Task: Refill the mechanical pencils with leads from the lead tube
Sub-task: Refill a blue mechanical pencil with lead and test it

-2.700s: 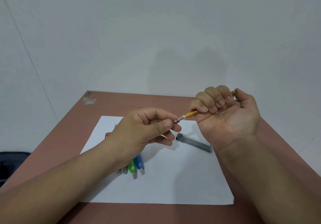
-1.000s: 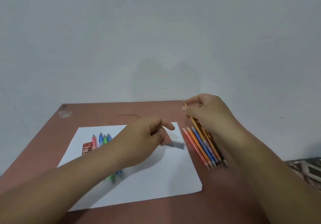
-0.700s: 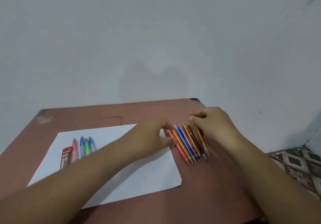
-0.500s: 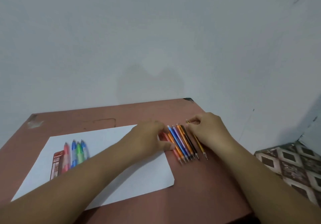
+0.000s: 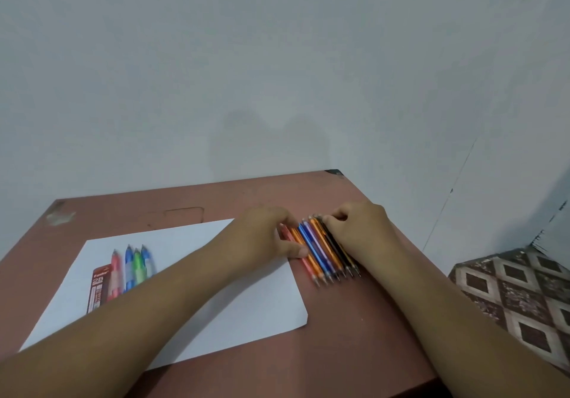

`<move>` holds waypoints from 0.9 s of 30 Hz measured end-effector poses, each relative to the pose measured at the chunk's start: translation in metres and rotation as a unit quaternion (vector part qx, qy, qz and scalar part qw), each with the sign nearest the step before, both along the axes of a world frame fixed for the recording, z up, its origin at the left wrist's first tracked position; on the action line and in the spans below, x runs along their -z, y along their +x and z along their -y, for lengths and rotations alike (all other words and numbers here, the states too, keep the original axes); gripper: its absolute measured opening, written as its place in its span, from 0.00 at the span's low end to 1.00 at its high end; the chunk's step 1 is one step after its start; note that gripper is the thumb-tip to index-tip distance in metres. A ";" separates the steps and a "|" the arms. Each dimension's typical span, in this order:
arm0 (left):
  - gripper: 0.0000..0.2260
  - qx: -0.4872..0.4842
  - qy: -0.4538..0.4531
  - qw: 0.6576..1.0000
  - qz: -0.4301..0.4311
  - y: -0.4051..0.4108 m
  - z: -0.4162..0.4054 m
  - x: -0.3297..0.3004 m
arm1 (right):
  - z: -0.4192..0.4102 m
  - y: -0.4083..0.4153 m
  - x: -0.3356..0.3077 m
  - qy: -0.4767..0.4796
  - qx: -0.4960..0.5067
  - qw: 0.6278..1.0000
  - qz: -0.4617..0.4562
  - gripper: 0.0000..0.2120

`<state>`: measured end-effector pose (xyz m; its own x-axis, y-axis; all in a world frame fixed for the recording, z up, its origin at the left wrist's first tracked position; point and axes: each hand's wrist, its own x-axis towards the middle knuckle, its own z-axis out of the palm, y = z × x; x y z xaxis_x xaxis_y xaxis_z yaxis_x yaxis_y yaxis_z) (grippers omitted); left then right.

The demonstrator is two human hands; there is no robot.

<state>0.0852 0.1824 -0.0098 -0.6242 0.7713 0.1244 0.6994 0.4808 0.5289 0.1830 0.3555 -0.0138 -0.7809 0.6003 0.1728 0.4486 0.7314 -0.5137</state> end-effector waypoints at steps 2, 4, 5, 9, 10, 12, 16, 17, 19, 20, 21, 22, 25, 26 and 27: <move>0.16 -0.001 0.032 0.999 0.044 0.002 0.003 -0.003 | 0.001 0.000 0.000 -0.009 0.000 1.000 -0.007 0.12; 0.10 -0.004 0.057 0.996 0.062 0.003 0.010 -0.005 | 0.001 0.001 -0.001 -0.014 0.001 1.000 -0.022 0.12; 0.07 -0.013 0.060 0.997 0.048 0.003 0.015 -0.006 | 0.000 0.002 -0.002 -0.014 0.005 0.999 -0.036 0.12; 0.05 -0.068 0.061 0.996 -0.021 -0.009 0.042 -0.009 | -0.005 0.002 -0.008 -0.017 0.021 0.996 -0.086 0.15; 0.05 -0.077 0.054 0.995 -0.017 -0.014 0.051 -0.009 | -0.005 0.002 -0.009 -0.015 0.019 0.995 -0.092 0.14; 0.05 -0.091 0.038 0.995 -0.004 -0.026 0.070 -0.007 | -0.001 0.001 -0.013 -0.006 0.003 0.995 -0.104 0.13; 0.07 -0.115 0.033 0.993 0.010 -0.039 0.109 -0.007 | 0.025 -0.007 -0.027 0.021 -0.090 0.991 -0.099 0.09; 0.06 -0.124 0.034 0.992 0.007 -0.041 0.119 -0.009 | 0.034 -0.012 -0.033 0.015 -0.121 0.989 -0.088 0.08; 0.07 -0.160 0.018 0.987 -0.020 -0.044 0.138 -0.014 | 0.055 -0.024 -0.040 -0.006 -0.186 0.980 -0.070 0.08; 0.08 -0.179 0.008 0.983 -0.038 -0.046 0.147 -0.016 | 0.065 -0.032 -0.041 -0.011 -0.217 0.974 -0.063 0.07; 0.08 -0.193 0.002 0.980 -0.050 -0.048 0.155 -0.018 | 0.077 -0.040 -0.042 -0.012 -0.245 0.968 -0.051 0.07; 0.10 -0.205 0.005 0.977 -0.052 -0.050 0.162 -0.019 | 0.089 -0.047 -0.042 -0.012 -0.273 0.961 -0.034 0.07; 0.12 -0.225 0.057 0.972 -0.036 -0.057 0.178 -0.014 | 0.125 -0.065 -0.038 0.011 -0.347 0.938 0.013 0.08; 0.12 -0.232 0.068 0.970 -0.037 -0.057 0.180 -0.013 | 0.136 -0.070 -0.036 0.030 -0.367 0.929 0.023 0.09; 0.11 -0.238 0.071 0.968 -0.036 -0.058 0.183 -0.010 | 0.146 -0.075 -0.033 0.042 -0.383 0.922 0.030 0.10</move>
<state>0.0270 -0.0006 -0.0001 -0.8902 0.3708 0.2645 0.4544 0.6838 0.5709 0.1085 0.2098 0.0193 -0.9799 -0.1452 0.1366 -0.1909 0.8811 -0.4328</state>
